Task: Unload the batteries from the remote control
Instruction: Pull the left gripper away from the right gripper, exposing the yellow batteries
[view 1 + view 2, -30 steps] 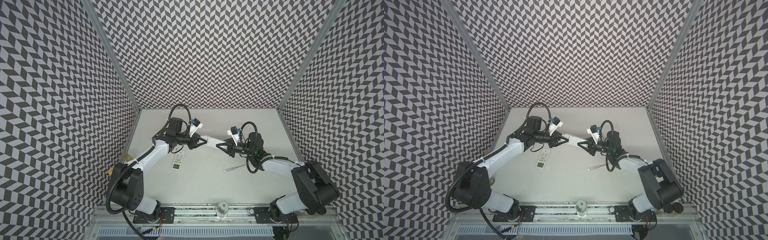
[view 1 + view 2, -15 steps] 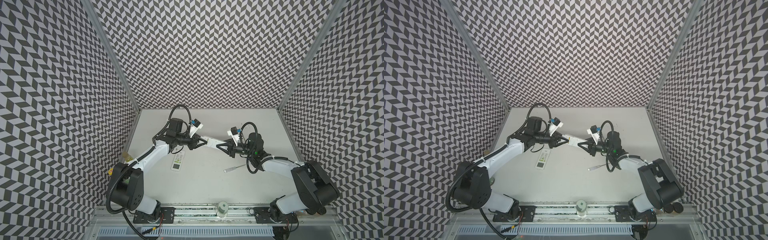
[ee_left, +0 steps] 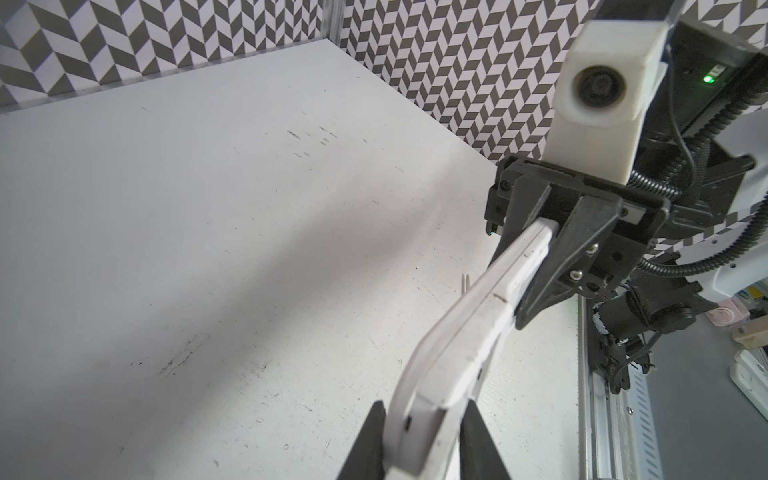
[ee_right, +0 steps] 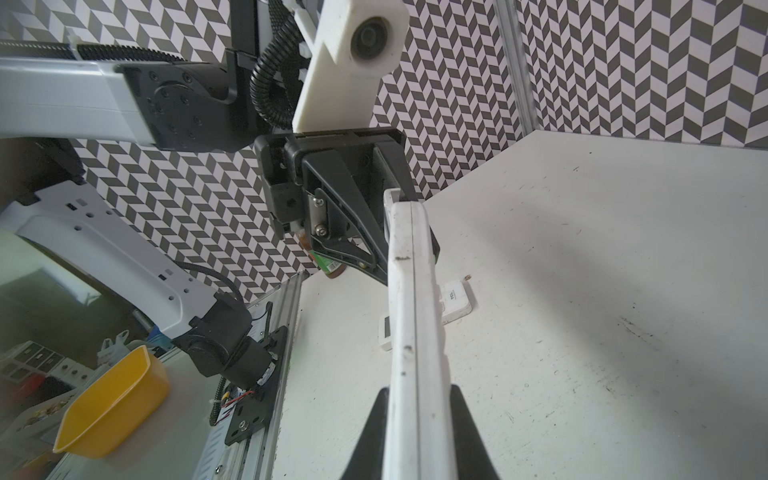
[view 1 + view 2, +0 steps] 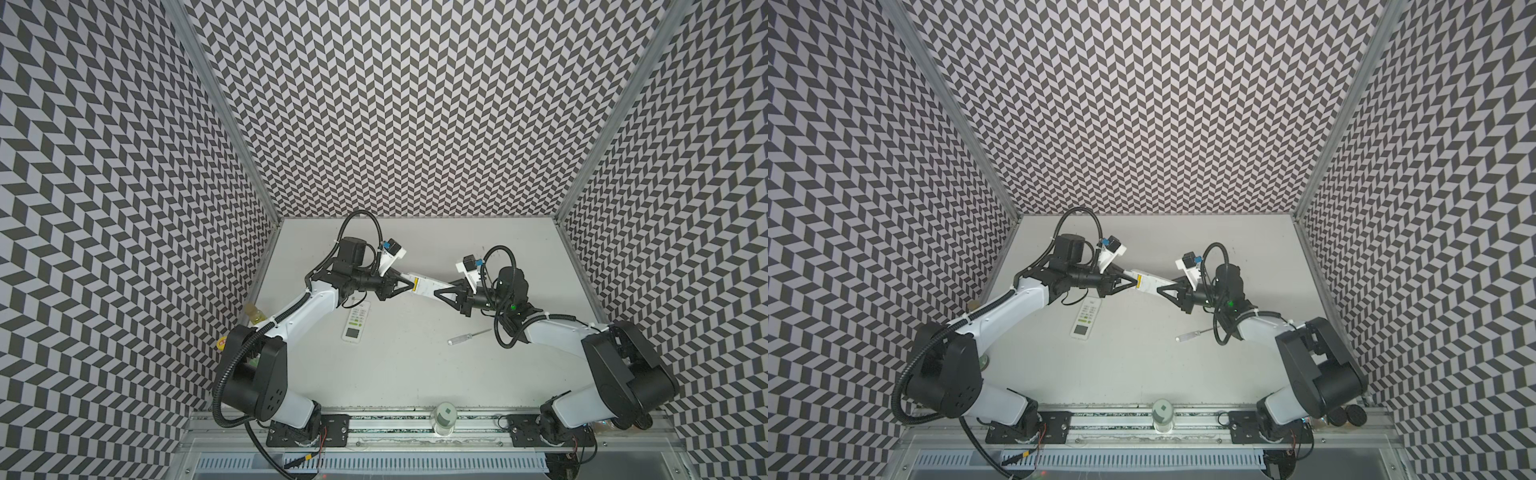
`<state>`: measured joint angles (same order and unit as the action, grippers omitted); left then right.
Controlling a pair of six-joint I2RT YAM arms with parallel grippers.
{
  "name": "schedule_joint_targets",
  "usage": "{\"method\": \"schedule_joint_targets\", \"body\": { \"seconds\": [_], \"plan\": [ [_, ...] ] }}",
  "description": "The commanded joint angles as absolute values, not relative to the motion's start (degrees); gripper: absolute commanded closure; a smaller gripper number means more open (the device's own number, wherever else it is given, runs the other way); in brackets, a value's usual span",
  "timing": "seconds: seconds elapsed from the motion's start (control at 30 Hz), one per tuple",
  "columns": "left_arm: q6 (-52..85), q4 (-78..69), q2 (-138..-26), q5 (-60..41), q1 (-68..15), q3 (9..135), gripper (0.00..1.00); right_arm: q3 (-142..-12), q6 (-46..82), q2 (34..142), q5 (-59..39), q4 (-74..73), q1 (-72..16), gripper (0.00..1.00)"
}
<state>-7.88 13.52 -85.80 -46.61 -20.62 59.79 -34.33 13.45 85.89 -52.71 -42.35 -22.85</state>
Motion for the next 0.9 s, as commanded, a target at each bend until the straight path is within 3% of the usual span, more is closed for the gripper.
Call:
{"method": "schedule_joint_targets", "body": {
  "seconds": [0.0, 0.27, 0.37, 0.63, 0.87],
  "plan": [
    [-6.59, 10.98, -86.24, -38.79, -18.81, 59.48, 0.75, -33.21, 12.46, 85.64, -55.00, -45.61, -22.68, 1.00],
    [-6.84, 11.22, -85.84, -39.12, -18.81, 59.14, 0.89, -33.31, 12.67, 86.13, -54.93, -45.74, -22.54, 1.00],
    [-7.04, 11.46, -85.44, -39.26, -18.24, 59.11, 1.00, -33.03, 12.53, 85.33, -54.81, -45.28, -22.16, 1.00],
    [-8.27, 10.44, -85.33, -36.00, -17.58, 57.57, 1.00, -32.61, 10.92, 83.45, -51.35, -42.41, -20.74, 1.00],
    [-12.37, 7.17, -87.33, -19.62, -18.89, 55.84, 0.97, -32.60, 7.93, 80.53, -44.72, -35.59, -20.21, 1.00]
  ]
}}
